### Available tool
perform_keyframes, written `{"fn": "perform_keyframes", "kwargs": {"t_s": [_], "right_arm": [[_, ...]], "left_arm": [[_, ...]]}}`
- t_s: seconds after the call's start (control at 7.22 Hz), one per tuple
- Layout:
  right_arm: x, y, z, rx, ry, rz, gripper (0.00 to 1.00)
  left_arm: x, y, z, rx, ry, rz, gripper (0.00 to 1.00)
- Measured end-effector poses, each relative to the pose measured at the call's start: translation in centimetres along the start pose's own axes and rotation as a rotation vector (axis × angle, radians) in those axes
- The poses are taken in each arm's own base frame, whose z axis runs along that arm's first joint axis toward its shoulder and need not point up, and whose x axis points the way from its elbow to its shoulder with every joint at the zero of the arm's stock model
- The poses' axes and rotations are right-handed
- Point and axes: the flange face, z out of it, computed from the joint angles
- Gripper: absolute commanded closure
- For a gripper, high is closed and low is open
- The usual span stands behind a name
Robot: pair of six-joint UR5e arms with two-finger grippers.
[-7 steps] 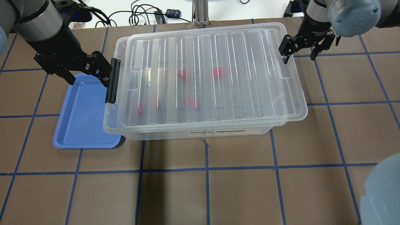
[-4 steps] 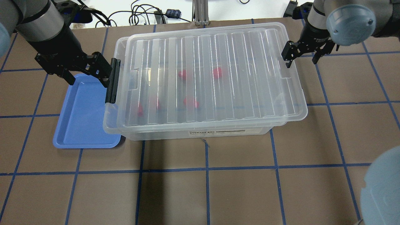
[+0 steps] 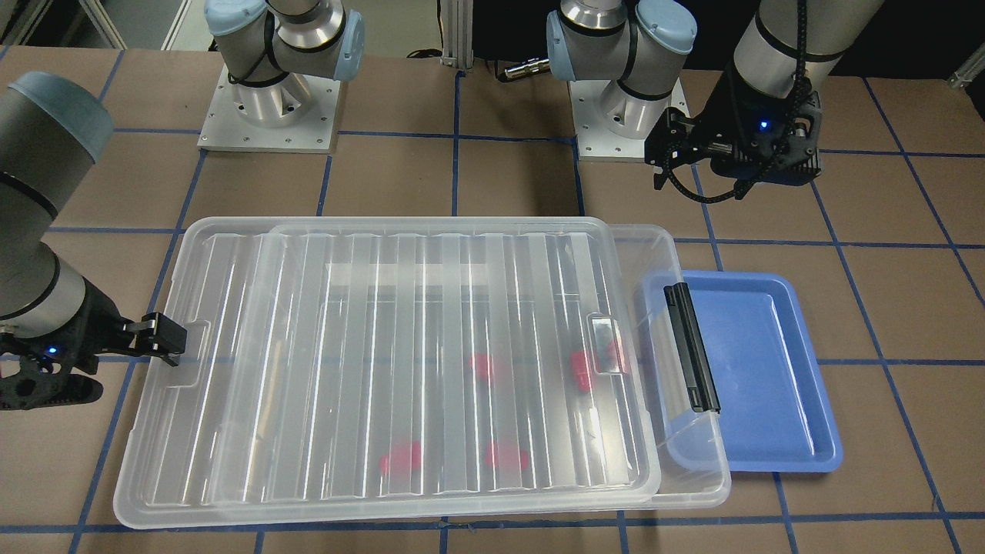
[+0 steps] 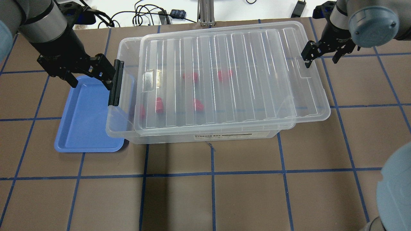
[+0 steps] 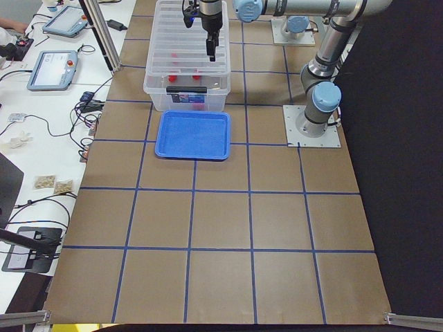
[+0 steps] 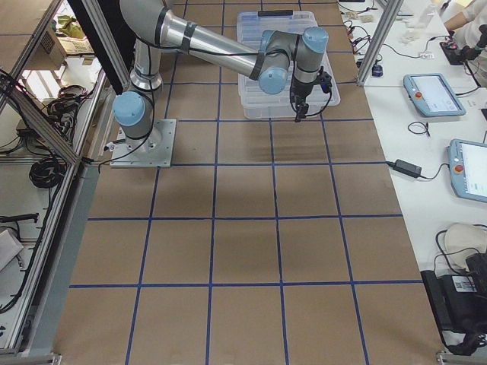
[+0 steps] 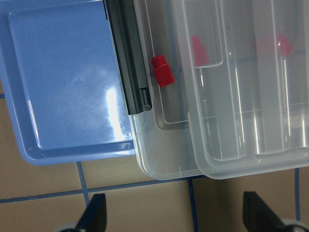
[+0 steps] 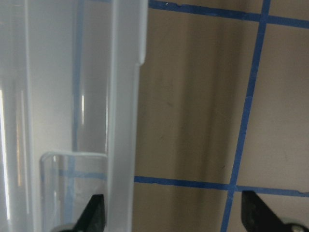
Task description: Place red block in blue tray from box
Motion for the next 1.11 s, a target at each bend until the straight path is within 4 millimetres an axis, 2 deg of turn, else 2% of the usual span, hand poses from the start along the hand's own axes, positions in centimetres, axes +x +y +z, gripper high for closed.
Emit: {"fn": "perform_keyframes", "kwargs": {"t_s": [0.42,0.55,0.83,1.11], "right_arm": [[5.0,0.6,0.1,0.013,0.004,-0.001,0.0],[6.1,0.8,0.1,0.015,0.005,-0.004,0.0],[8.2,1.1,0.0,0.018,0.01,-0.013,0.0],[9.4,1.3,-0.2,0.014,0.03,-0.021,0.0]], "left_arm": [[-0.4,-1.0,1.0,-0.008,0.011,-0.018,0.0],[-0.5,-2.0,2.0,0.004,0.011,-0.023,0.0],[-0.5,-3.7,5.3,0.013,0.011,-0.018,0.0],[0.6,-4.7,7.5,0.009,0.009,-0.004,0.0]]}}
